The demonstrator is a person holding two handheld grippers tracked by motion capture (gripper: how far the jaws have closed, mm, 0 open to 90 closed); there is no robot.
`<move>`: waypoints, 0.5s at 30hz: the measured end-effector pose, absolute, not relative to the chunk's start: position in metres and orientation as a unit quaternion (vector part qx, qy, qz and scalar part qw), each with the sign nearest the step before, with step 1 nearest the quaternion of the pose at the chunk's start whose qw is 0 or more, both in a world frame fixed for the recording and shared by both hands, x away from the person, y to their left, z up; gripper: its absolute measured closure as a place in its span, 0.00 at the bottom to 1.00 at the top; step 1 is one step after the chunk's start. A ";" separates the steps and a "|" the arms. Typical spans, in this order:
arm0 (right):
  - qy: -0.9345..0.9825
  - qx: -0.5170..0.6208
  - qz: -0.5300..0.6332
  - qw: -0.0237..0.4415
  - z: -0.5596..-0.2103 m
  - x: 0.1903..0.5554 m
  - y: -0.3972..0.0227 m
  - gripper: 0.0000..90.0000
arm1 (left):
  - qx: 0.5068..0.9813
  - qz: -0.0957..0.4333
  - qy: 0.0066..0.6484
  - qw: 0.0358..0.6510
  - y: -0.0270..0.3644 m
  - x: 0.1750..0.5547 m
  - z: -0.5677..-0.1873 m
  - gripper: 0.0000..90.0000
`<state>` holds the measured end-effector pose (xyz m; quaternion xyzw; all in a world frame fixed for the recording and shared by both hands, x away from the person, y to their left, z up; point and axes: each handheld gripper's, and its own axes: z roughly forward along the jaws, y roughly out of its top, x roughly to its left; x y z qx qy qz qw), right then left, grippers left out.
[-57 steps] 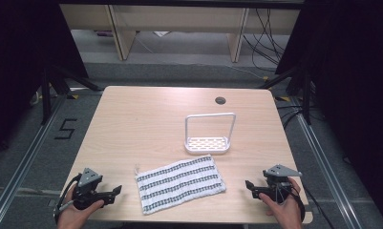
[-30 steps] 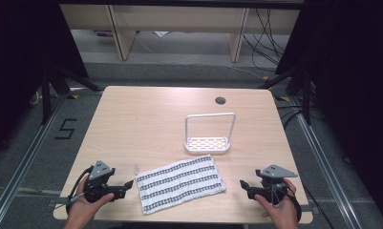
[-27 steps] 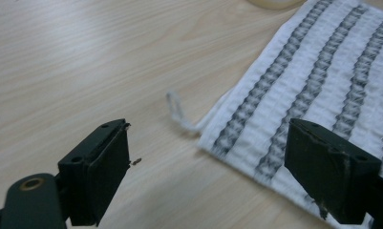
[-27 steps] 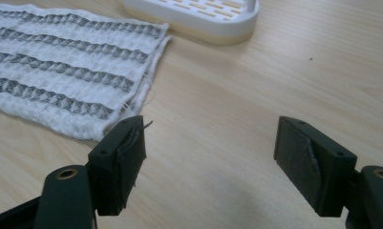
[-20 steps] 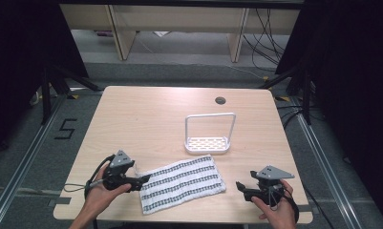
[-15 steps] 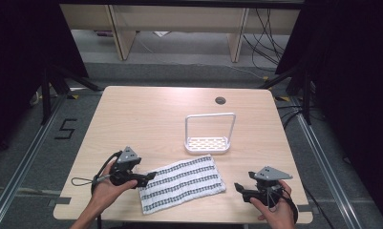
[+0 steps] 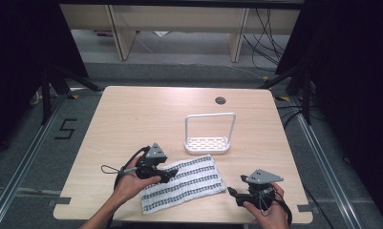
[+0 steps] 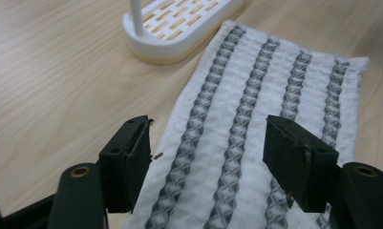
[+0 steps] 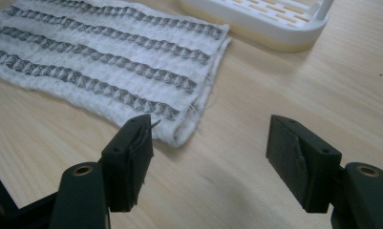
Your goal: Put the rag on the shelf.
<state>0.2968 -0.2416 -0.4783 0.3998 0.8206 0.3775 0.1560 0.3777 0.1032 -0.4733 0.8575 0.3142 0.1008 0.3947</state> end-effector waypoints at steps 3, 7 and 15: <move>0.826 0.392 0.376 0.150 -0.479 0.296 -0.237 0.39 | 0.863 0.095 0.300 0.394 0.090 0.383 -0.473 0.40; 0.830 0.381 0.376 0.156 -0.481 0.296 -0.233 0.40 | 0.867 0.089 0.289 0.396 0.072 0.392 -0.474 0.43; 0.837 0.381 0.366 0.143 -0.486 0.296 -0.224 0.44 | 0.883 0.076 0.254 0.386 0.034 0.405 -0.476 0.48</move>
